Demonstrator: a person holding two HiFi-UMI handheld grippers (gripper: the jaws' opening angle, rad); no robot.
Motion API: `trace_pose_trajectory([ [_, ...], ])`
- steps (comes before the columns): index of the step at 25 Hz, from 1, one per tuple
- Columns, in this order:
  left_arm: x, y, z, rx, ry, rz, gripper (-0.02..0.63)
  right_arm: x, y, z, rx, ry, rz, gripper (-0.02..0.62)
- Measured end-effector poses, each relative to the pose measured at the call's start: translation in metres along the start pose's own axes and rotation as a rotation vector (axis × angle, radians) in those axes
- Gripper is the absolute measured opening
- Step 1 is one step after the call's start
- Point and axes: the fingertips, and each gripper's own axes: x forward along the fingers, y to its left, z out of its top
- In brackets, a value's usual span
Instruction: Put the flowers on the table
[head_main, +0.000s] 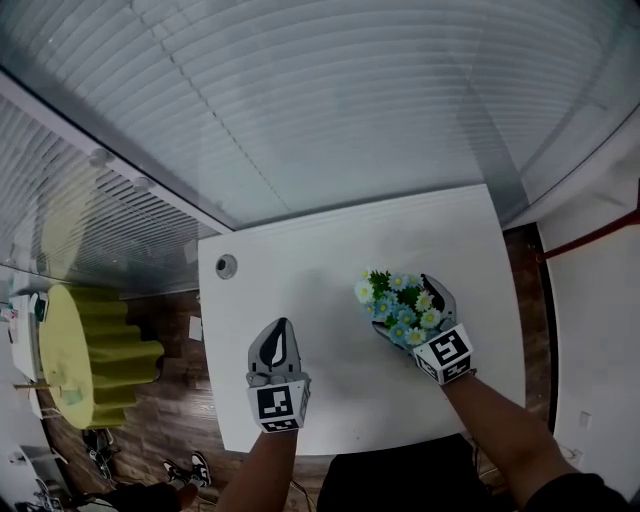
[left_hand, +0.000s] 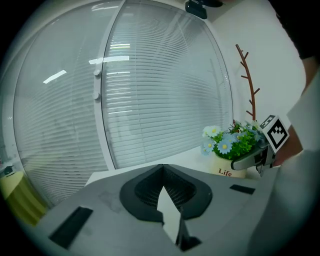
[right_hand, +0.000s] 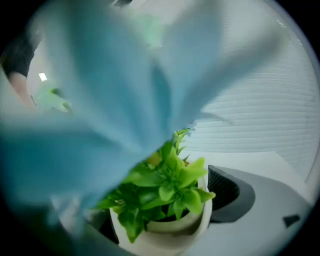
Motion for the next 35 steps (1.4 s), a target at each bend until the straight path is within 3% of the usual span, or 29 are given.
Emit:
trace_pose_trajectory([
  [13,-0.005,-0.005,0.044,0.006,-0.093,-0.027,0.003,-0.027,0.022,0.027,-0.007,-0.048,-0.036,0.561],
  [35,-0.063,0.006,0.095,0.035,-0.173,0.013,0.005,-0.077,0.031,0.094,-0.092,-0.132,-0.098,0.561],
])
